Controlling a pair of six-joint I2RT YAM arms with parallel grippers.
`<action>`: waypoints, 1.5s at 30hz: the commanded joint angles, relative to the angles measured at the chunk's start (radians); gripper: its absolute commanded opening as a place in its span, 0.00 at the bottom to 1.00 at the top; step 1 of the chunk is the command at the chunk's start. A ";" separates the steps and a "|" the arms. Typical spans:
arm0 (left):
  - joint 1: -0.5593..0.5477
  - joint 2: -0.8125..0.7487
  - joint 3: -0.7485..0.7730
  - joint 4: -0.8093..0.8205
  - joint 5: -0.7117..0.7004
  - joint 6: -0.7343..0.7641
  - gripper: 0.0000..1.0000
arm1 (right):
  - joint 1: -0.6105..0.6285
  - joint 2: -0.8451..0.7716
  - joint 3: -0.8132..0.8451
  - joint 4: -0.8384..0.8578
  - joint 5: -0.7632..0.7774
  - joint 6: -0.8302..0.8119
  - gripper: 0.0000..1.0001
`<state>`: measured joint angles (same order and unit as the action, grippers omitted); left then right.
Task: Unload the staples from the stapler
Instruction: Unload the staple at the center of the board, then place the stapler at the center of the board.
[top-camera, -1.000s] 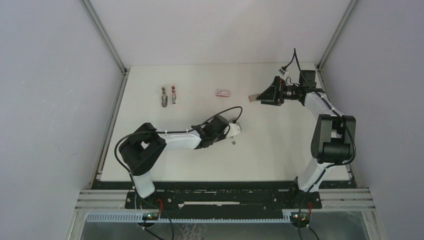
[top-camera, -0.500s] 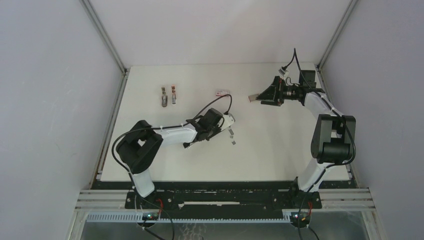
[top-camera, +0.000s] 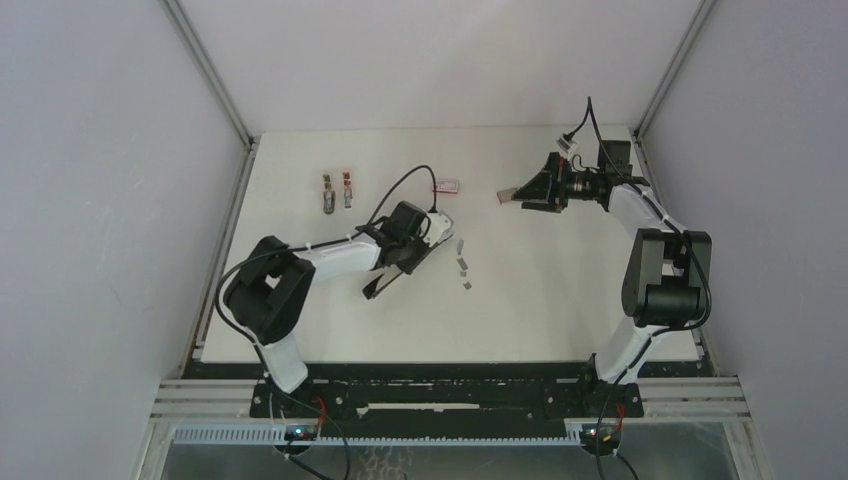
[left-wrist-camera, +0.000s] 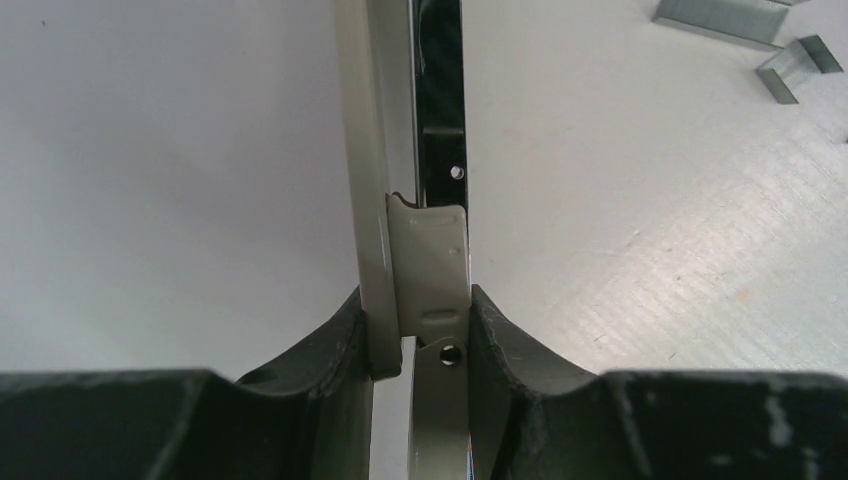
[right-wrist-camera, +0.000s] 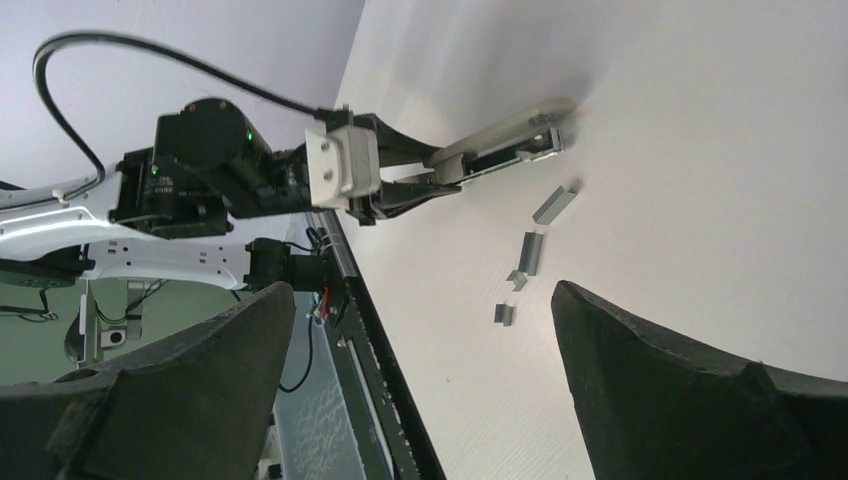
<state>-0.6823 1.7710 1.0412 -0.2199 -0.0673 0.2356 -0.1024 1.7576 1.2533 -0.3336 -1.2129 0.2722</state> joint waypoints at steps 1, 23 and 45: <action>0.076 -0.067 0.086 0.000 0.156 -0.084 0.00 | 0.000 -0.016 0.012 0.014 -0.020 0.006 1.00; 0.386 0.186 0.199 -0.134 0.950 -0.243 0.00 | 0.088 0.031 0.012 0.013 -0.008 -0.050 1.00; 0.432 0.216 0.196 -0.121 0.948 -0.272 0.35 | 0.253 -0.025 0.059 -0.172 0.078 -0.404 1.00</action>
<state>-0.2661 2.0098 1.2018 -0.3450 0.8783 0.0017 0.1078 1.7897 1.2556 -0.4240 -1.1744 0.0242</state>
